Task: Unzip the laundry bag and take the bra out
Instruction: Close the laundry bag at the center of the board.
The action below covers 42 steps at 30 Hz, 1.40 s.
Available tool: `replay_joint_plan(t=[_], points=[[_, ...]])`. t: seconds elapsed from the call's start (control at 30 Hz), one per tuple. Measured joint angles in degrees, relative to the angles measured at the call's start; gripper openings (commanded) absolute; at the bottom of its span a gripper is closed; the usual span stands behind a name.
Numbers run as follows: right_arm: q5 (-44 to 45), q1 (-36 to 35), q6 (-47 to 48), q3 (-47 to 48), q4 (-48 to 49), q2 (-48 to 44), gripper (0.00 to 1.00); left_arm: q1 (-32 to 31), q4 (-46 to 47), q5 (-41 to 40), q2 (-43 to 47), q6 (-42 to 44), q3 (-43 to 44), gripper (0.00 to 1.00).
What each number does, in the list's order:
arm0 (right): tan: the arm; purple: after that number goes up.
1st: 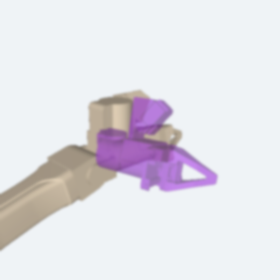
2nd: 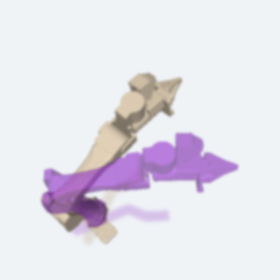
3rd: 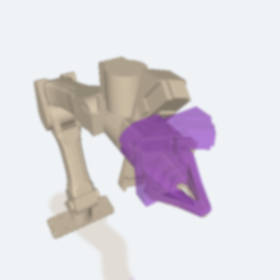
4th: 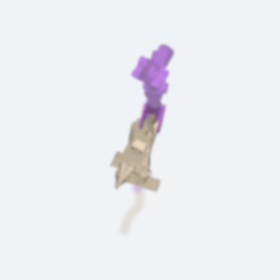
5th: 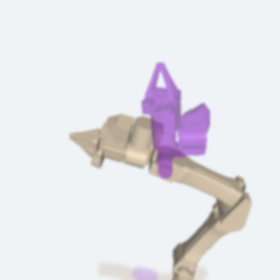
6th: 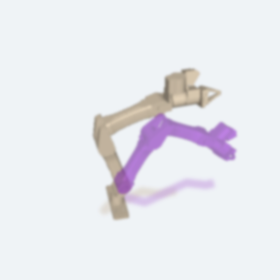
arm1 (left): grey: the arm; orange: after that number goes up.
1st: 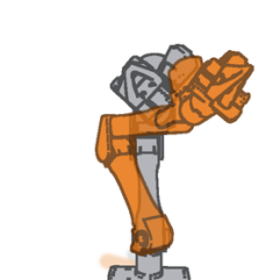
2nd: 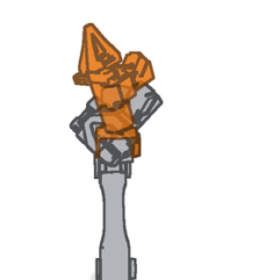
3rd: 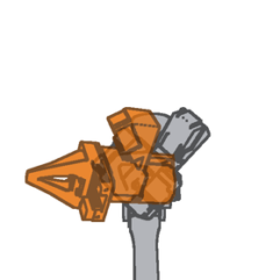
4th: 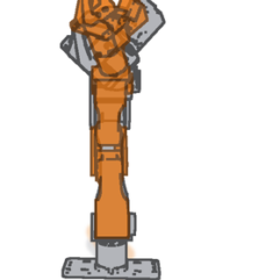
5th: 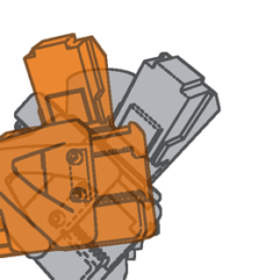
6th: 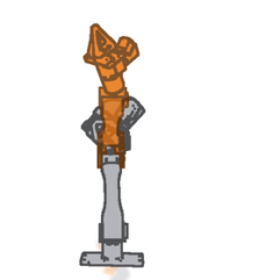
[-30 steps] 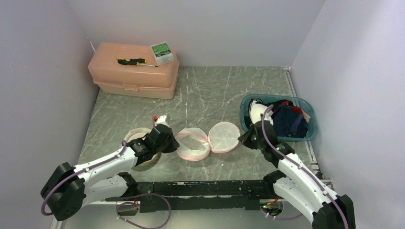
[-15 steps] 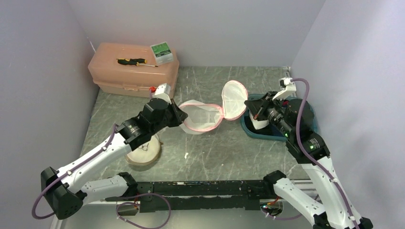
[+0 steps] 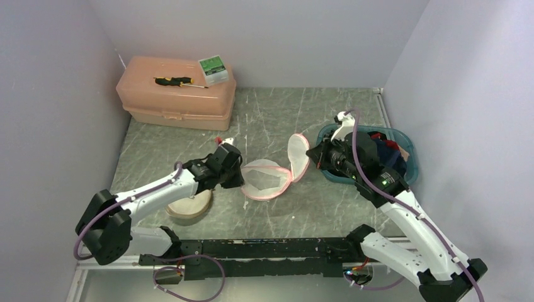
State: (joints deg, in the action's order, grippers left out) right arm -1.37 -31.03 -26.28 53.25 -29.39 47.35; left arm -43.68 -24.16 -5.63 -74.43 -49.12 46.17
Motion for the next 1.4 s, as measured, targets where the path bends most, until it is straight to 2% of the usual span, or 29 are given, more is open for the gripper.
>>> replay_joint_plan(t=[0.2, 0.27, 0.33, 0.6, 0.83, 1.0, 1.2, 1.4], points=[[2.84, -2.99, 1.49, 4.07, -0.17, 2.47, 0.0, 0.0, -1.9, -0.76, 2.29, 2.56, 5.4, 0.65], [3.06, -3.26, 2.05, 4.46, -0.63, 3.19, 0.0, 0.0, -3.04, -1.79, 3.41, 3.91, 5.88, 0.73], [3.13, -3.32, 2.69, 4.74, -1.6, 3.8, 0.0, 0.0, -4.9, -2.95, 4.57, 5.42, 5.88, 0.77], [2.93, -3.43, 4.46, 6.95, -4.87, 4.42, 0.0, 0.33, -8.11, -4.5, 5.42, 12.79, 6.75, 0.77], [2.82, -3.43, 4.94, 7.52, -5.35, 4.74, 0.0, 0.24, -8.31, -0.17, 5.07, 20.9, 9.9, 0.81], [2.82, -3.43, 5.29, 7.52, -5.77, 4.83, 0.0, -0.07, -8.33, 2.34, 6.82, 24.61, 9.33, 0.69], [2.51, -3.43, 5.4, 7.56, -5.77, 5.38, 0.0, -0.07, -7.98, 3.78, 3.72, 25.92, 8.33, 0.53], [2.34, -3.58, 5.75, 7.56, -5.81, 5.7, 0.0, -0.07, -7.69, 5.9, 0.74, 25.9, 7.41, 0.54]])
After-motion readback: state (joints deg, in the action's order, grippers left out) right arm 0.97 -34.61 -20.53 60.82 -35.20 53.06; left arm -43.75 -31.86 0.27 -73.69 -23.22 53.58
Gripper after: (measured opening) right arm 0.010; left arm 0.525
